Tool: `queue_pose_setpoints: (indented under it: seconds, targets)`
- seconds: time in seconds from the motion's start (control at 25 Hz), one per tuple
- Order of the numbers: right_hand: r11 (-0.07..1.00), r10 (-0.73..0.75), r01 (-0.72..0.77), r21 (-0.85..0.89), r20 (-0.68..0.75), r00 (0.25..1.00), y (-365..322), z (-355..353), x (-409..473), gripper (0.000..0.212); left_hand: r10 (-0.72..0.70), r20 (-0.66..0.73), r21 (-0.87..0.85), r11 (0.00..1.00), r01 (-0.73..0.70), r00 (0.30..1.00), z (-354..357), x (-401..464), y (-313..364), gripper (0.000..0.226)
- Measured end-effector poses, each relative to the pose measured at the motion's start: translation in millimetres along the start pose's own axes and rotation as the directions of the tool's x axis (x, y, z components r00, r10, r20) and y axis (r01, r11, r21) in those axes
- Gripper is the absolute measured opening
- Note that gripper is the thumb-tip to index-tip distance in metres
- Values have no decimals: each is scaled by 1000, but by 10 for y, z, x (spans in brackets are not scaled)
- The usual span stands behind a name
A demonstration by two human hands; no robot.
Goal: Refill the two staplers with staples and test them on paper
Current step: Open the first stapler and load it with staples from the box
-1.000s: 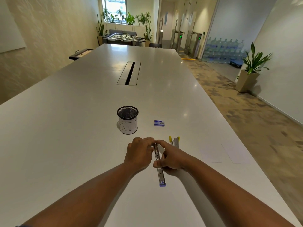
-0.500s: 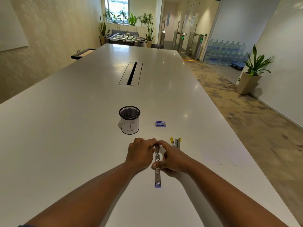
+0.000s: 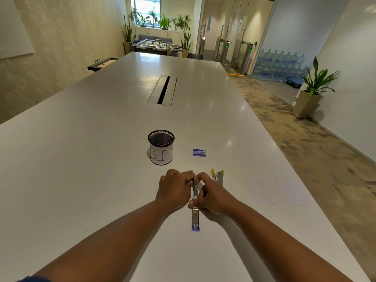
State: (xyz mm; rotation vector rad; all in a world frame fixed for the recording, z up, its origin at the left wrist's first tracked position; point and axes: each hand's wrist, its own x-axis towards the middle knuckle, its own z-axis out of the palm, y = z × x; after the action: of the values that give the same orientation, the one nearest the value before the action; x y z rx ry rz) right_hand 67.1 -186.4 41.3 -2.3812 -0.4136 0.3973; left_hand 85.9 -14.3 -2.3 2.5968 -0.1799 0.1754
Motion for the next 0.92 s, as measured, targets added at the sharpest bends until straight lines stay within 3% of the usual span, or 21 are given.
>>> queue_pose_setpoints:
  seconds: [0.12, 0.2, 0.36, 0.44, 0.92]
  targets:
    - [998, -26, 21, -62, -79, 997, 19, 70, -56, 32, 8, -14, -6, 1000, -8, 1000, -1, 7, 2, 41]
    - [996, -26, 17, -85, -106, 994, 30, 98, -77, 32, 12, -18, 2, 1000, -12, 1000, -1, 15, 3, 42]
    - [1000, -12, 13, 11, -110, 994, 4, 82, -84, 64, -6, -28, -18, 1000, 5, 1000, 15, 3, -7, 43]
    - [1000, 11, -9, 13, -101, 995, -8, 67, -78, 69, -10, -28, -18, 1000, 10, 1000, 19, 0, -7, 43]
    - [995, -52, 39, -89, -142, 989, -19, 94, -125, 33, 12, -44, 1, 1000, -12, 999, -5, -14, 21, 40]
